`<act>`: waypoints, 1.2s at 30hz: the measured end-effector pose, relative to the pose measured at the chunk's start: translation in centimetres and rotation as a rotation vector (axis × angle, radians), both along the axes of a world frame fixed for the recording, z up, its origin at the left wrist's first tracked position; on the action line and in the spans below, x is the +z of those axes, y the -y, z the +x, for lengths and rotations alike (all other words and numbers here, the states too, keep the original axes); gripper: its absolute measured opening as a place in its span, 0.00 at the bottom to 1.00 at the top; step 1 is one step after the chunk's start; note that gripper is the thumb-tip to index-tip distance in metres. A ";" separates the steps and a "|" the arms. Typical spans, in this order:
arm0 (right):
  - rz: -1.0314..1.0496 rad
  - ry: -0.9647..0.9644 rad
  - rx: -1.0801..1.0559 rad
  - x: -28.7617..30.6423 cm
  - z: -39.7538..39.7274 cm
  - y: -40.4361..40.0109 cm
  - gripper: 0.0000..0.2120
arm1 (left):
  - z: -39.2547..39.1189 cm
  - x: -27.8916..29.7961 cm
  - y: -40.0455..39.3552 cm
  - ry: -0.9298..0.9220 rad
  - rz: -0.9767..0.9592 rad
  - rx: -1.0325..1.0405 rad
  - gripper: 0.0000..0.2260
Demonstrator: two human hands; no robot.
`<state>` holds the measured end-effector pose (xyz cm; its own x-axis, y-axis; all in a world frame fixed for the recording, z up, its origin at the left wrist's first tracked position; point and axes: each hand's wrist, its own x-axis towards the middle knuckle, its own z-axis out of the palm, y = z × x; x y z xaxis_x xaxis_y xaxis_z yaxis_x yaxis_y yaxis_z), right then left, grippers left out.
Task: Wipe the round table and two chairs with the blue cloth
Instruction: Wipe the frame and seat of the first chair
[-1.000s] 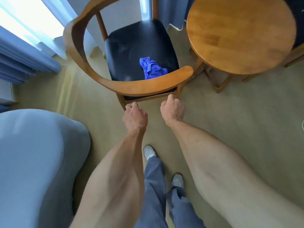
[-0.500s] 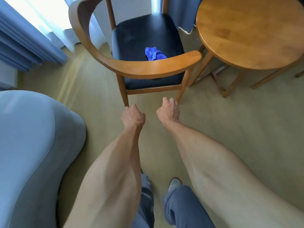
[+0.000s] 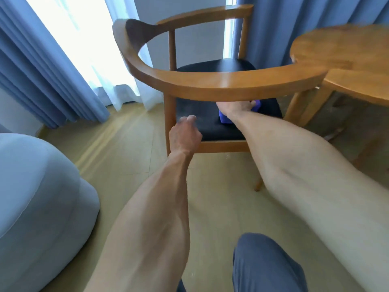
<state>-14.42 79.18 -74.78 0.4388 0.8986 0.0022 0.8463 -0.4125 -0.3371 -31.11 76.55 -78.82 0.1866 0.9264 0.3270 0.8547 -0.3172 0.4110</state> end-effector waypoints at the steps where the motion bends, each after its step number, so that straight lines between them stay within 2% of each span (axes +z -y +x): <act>1: 0.027 0.041 -0.110 -0.9 -0.1 -0.7 0.09 | -0.2 -1.6 -0.2 -0.019 0.024 -0.010 0.18; 4: 0.165 0.183 -0.139 -3.4 -0.9 -1.1 0.15 | -0.8 -5.3 -0.1 -0.098 0.103 -0.016 0.20; 8: 0.235 0.194 -0.066 -4.2 -1.1 1.8 0.22 | 0.7 -6.5 1.9 -0.084 -0.003 0.059 0.25; 11: 0.214 0.111 -0.023 -3.3 -0.9 2.7 0.21 | 1.7 -4.6 1.4 -0.044 -0.042 0.080 0.22; 14: 0.245 0.043 -0.078 -3.2 -0.4 2.5 0.22 | 2.6 -2.9 -0.3 -0.019 -0.060 0.086 0.23; 19: 0.283 0.065 -0.188 -3.8 -0.8 2.4 0.22 | 3.9 -2.6 -0.7 -0.106 -0.117 0.132 0.13; 23: 0.238 0.065 -0.357 -3.6 1.1 2.2 0.27 | 5.5 -2.4 -1.2 -0.070 -0.178 0.216 0.14; 26: 0.251 0.088 -0.459 -4.2 3.4 2.9 0.29 | 4.5 -3.7 -0.5 -0.091 -0.130 0.188 0.16; 28: 0.268 0.122 -0.451 -4.7 4.0 3.3 0.28 | 3.5 -4.7 0.0 -0.066 -0.058 0.135 0.17; 31: 0.308 0.136 -0.423 -5.5 3.7 4.0 0.28 | 2.2 -5.6 0.4 0.080 0.043 0.102 0.12; 33: 0.337 0.145 -0.411 -5.9 2.8 4.5 0.29 | 0.9 -5.9 0.9 0.131 0.140 0.160 0.06; 36: 0.386 0.183 -0.371 -6.4 0.4 5.4 0.30 | -0.8 -5.8 1.4 0.161 0.202 0.272 0.07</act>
